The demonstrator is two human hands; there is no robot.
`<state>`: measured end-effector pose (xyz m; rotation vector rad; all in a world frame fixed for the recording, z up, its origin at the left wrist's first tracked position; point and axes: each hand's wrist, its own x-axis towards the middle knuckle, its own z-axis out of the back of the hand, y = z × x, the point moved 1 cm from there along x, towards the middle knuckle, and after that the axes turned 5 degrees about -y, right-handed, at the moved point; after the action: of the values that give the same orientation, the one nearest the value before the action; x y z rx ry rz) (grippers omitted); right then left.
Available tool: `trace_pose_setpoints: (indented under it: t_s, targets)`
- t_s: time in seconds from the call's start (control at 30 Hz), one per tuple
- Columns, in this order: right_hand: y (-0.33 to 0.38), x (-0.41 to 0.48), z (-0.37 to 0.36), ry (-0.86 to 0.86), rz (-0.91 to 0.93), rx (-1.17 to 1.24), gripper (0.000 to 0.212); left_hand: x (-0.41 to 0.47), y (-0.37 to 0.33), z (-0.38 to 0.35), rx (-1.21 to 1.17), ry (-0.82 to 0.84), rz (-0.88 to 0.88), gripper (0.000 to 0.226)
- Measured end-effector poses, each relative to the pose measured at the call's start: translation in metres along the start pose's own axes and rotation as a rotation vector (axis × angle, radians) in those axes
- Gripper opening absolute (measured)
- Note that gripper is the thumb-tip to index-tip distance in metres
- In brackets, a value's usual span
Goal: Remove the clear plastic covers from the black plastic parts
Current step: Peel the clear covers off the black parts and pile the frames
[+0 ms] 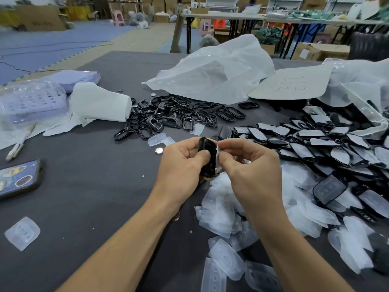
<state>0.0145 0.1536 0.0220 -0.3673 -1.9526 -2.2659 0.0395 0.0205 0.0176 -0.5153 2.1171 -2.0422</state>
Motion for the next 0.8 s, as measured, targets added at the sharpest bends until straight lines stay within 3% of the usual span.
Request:
trace_pose_setpoints:
  t_s: [0.17,0.3,0.4,0.5,0.63,0.8]
  targets:
    - [0.0,0.003,0.001,0.001,-0.016,0.0,0.017,-0.002,0.0,0.001,-0.06,0.054,0.024,0.019]
    - [0.0,0.004,0.001,0.02,-0.092,0.072,0.016,0.0,0.007,0.003,0.109,-0.102,-0.032,0.028]
    - [0.002,0.002,-0.002,0.076,-0.226,0.285,0.019,0.005,0.013,0.008,0.229,-0.163,-0.047,0.026]
    - [0.002,-0.001,-0.005,0.143,-0.271,0.405,0.018,0.003,0.012,0.006,0.136,-0.1,0.015,0.016]
    - [0.0,0.001,-0.004,0.075,-0.16,0.189,0.01,-0.002,0.01,-0.002,-0.033,-0.035,0.105,0.012]
    - [-0.001,0.0,-0.003,-0.018,-0.023,0.014,0.016,-0.001,0.009,-0.002,-0.154,0.079,0.214,0.013]
